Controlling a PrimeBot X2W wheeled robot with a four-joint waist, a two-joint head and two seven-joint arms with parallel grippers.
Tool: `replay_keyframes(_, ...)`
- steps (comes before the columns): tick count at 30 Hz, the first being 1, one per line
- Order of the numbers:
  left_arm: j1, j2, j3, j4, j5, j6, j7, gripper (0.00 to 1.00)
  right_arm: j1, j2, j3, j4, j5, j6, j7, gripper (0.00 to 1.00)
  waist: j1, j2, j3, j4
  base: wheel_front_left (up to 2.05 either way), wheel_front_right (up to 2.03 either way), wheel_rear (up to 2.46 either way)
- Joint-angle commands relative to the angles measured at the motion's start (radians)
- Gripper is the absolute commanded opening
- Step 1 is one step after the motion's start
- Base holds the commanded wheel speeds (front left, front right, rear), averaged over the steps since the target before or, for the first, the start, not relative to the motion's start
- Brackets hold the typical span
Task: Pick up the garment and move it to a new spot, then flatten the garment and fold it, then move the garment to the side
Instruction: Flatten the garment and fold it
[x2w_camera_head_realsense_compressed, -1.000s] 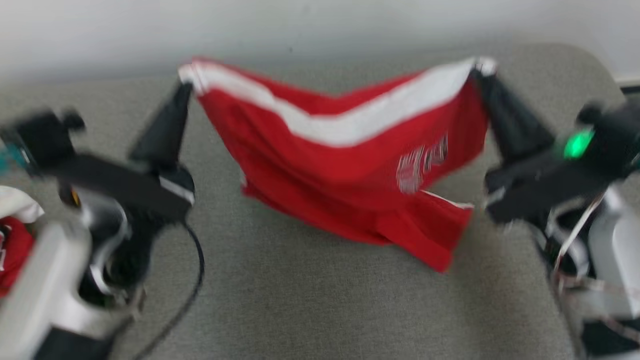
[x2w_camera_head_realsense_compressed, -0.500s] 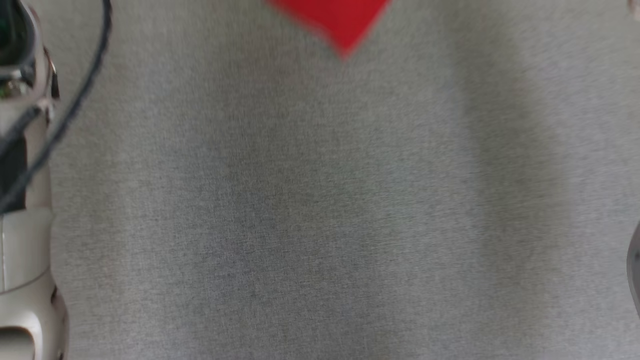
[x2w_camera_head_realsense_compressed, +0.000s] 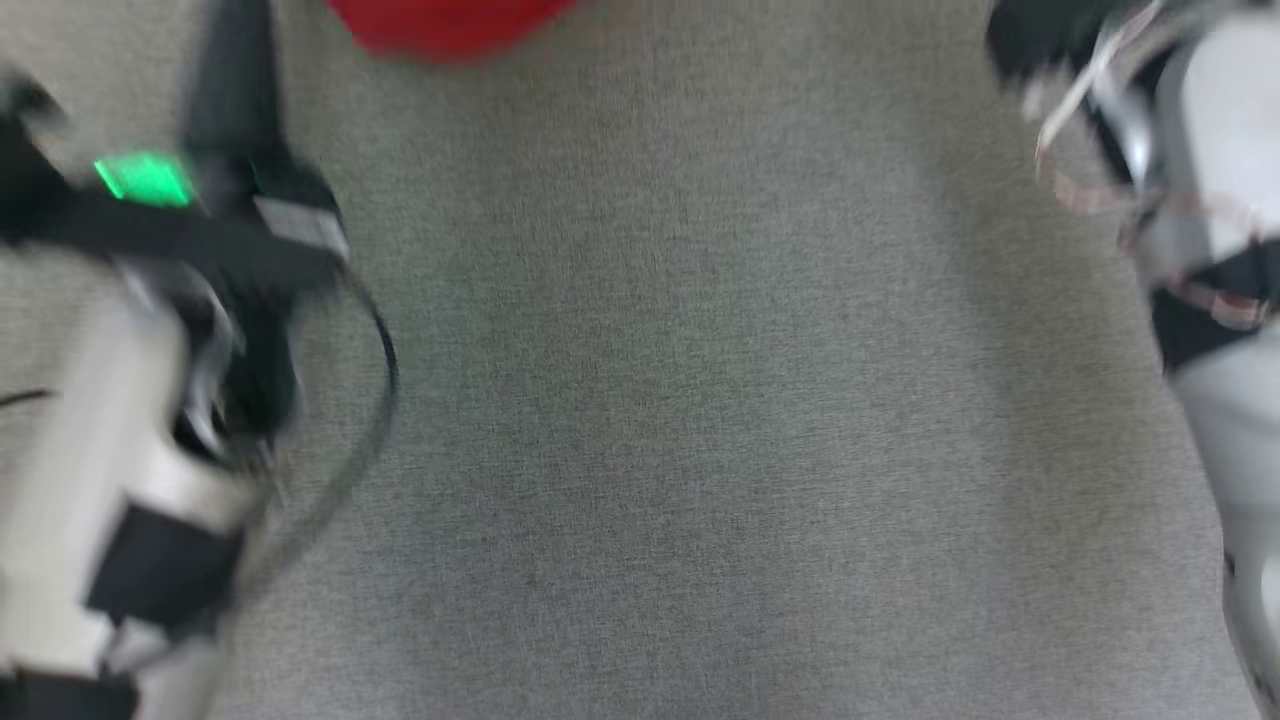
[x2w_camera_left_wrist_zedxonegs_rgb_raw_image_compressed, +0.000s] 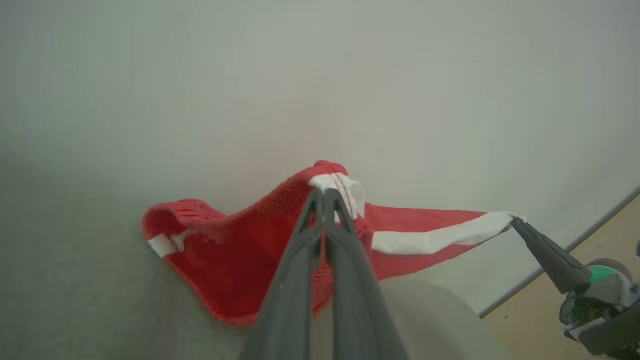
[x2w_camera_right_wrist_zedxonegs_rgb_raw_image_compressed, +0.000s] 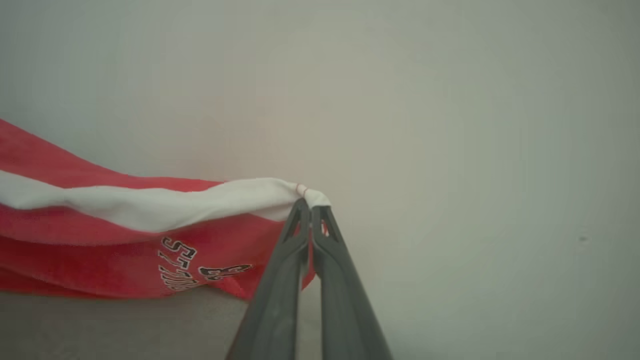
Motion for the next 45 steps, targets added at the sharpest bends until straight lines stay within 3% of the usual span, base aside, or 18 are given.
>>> replay_keyframes(1,0.046,0.01,-0.02,-0.007,-0.006,-0.008,-0.006,0.0,0.039,-0.015,0.013,-0.014,0.026,0.001,0.019,0.0,-0.0001,-0.0001,-0.045,-0.003,0.0,0.0,0.0)
replay_keyframes(3,0.141,-0.002,-0.028,-0.014,-0.052,-0.005,-0.02,0.0,0.116,-0.052,0.037,-0.053,0.062,0.001,0.054,0.0,-0.0001,-0.0001,-0.083,0.001,0.0,0.0,0.0)
replay_keyframes(6,0.269,0.019,-0.104,-0.013,-0.025,-0.005,-0.034,0.0,0.259,-0.106,0.07,-0.127,0.123,0.001,0.119,0.0,-0.0001,-0.0001,-0.159,0.012,0.0,0.0,0.0)
replay_keyframes(13,0.491,0.023,-0.216,0.057,-0.008,-0.005,-0.044,0.0,0.605,-0.226,0.124,-0.335,0.269,0.0,0.376,0.0,-0.0001,-0.0001,-0.331,0.021,0.0,0.0,0.0)
replay_keyframes(23,0.664,0.033,-0.246,0.107,-0.046,0.007,-0.026,0.0,1.061,-0.334,0.044,-0.677,0.441,0.0,0.766,0.0,-0.0001,-0.0001,-0.461,0.012,0.0,0.0,0.0)
replay_keyframes(31,0.796,0.106,-0.263,0.016,-0.07,0.026,0.025,0.0,1.313,-0.354,-0.065,-0.863,0.52,0.0,0.999,0.0,-0.0001,-0.0001,-0.472,0.006,0.0,0.0,0.0)
replay_keyframes(34,0.836,0.135,-0.281,-0.033,-0.046,0.055,0.043,0.0,1.365,-0.326,-0.112,-0.926,0.511,0.0,1.022,0.0,-0.0001,-0.0001,-0.47,0.012,0.0,0.0,0.0)
replay_keyframes(38,0.841,0.123,-0.27,-0.097,-0.05,0.063,0.021,0.0,1.33,-0.307,-0.127,-0.971,0.498,0.0,0.968,0.0,-0.0001,-0.0001,-0.463,0.027,0.0,0.0,0.0)
replay_keyframes(45,0.749,0.078,-0.283,-0.114,-0.039,0.065,0.042,0.0,1.115,-0.355,-0.076,-0.863,0.487,0.0,0.858,0.0,-0.0001,-0.0001,-0.425,0.06,0.0,0.0,0.0)
